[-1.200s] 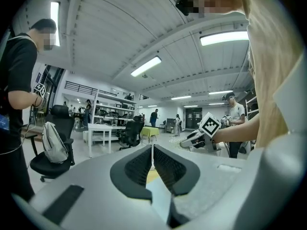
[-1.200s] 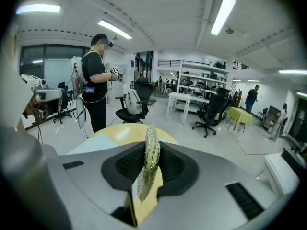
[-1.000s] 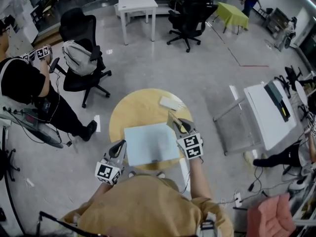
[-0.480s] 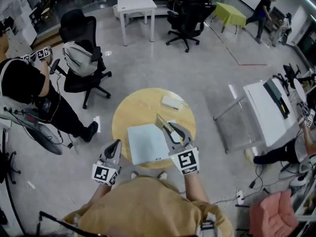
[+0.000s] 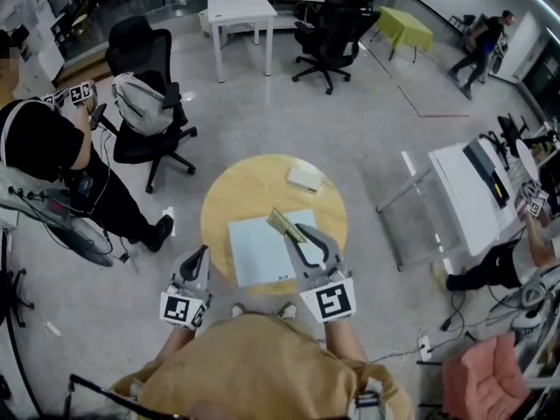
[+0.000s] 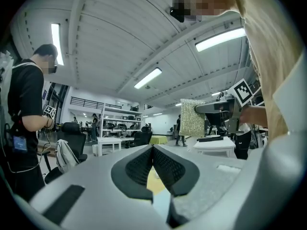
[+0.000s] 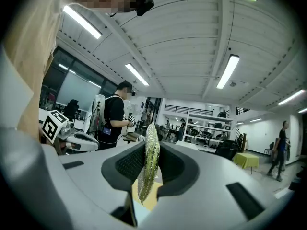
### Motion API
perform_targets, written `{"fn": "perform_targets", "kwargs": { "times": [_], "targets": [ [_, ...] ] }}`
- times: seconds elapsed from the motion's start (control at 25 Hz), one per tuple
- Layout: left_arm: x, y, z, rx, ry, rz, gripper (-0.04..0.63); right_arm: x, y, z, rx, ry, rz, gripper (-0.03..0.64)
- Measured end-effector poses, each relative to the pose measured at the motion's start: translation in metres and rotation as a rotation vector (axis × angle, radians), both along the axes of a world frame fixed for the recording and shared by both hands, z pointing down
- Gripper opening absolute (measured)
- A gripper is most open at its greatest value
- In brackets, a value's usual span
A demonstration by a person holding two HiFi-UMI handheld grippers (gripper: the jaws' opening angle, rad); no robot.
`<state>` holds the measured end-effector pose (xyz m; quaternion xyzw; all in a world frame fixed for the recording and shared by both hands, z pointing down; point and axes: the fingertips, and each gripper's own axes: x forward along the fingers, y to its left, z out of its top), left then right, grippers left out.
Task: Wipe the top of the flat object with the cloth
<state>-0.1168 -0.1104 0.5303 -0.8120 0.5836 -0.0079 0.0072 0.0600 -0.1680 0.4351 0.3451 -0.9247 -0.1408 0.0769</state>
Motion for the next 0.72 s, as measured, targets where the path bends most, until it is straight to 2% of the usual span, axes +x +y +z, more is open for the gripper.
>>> {"fn": "perform_targets", "kwargs": {
  "times": [0.44, 0.72],
  "targets": [
    [-0.007, 0.016, -0.031, 0.076, -0.006, -0.017, 0.003, 0.013, 0.035, -0.024, 0.060, 0.019, 0.021, 0.064],
    [0.009, 0.010, -0.031, 0.087, 0.005, 0.025, 0.003, 0.030, 0.046, -0.021, 0.048, 0.034, 0.046, 0.064]
  ]
}}
